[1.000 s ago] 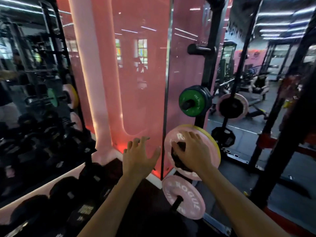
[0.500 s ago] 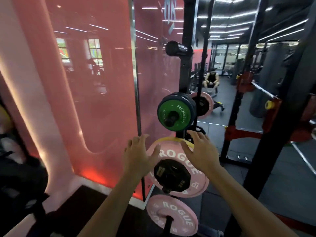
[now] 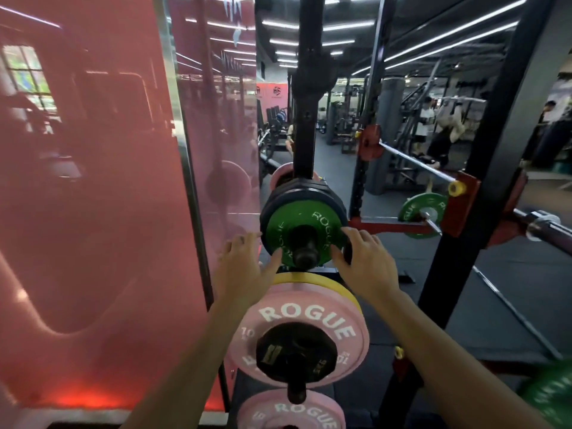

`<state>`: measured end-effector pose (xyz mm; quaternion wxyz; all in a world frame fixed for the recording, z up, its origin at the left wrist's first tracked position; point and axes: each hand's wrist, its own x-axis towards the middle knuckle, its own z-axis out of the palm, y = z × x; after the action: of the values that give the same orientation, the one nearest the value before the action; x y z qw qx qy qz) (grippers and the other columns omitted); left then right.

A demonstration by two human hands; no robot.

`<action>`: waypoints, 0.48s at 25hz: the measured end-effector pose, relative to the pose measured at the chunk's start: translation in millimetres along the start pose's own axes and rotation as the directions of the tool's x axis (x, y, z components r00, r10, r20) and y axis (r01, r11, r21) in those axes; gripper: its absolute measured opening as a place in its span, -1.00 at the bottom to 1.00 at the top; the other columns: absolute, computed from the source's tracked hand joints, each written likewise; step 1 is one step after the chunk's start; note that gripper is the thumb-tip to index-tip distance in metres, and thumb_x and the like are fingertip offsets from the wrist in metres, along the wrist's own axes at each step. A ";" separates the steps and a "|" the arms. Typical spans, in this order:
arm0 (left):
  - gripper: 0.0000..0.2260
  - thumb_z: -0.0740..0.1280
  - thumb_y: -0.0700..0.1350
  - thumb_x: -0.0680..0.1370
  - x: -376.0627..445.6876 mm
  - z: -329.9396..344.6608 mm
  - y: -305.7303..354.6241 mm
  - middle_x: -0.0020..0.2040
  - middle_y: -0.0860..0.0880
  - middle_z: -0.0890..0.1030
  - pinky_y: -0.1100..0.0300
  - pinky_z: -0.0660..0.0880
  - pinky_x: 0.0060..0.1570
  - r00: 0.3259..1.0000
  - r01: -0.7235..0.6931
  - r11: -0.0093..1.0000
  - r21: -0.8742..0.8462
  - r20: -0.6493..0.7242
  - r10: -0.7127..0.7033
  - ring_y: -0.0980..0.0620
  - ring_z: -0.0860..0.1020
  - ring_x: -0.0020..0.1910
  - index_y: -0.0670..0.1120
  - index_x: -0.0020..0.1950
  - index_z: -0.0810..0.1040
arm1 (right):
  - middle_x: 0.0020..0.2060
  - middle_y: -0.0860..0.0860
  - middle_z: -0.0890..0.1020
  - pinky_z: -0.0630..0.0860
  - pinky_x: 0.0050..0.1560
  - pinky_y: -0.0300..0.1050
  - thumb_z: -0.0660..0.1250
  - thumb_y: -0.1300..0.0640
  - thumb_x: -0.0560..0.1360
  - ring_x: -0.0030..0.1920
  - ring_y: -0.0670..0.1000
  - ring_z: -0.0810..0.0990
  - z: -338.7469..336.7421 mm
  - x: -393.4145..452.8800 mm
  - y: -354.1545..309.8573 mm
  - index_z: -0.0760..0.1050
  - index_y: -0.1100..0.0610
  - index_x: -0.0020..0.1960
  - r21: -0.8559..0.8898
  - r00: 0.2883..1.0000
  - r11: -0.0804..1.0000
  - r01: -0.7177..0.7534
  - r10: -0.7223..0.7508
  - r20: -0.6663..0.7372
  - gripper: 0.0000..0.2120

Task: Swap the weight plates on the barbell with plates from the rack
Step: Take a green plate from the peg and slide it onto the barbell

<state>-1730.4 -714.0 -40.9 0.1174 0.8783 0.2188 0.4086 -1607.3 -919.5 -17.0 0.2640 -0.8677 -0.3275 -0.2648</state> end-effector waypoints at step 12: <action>-0.57 0.32 0.23 0.52 36.9 25.9 7.3 -0.04 -0.07 0.52 0.00 0.47 -0.19 0.999 -0.053 0.994 -0.093 0.004 0.054 -0.08 0.48 -0.07 -0.12 0.07 0.41 | -0.17 0.01 0.54 0.32 -0.34 -0.10 0.29 -0.17 0.52 -0.19 0.17 0.62 24.7 25.9 -6.2 0.23 0.11 0.21 0.077 0.994 0.992 -0.102 0.098 0.051 -0.53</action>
<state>-1687.3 -703.4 -30.0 0.1479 0.8787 0.1755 0.4186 -1587.9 -888.7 -16.6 0.3033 -0.8779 -0.3000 -0.2174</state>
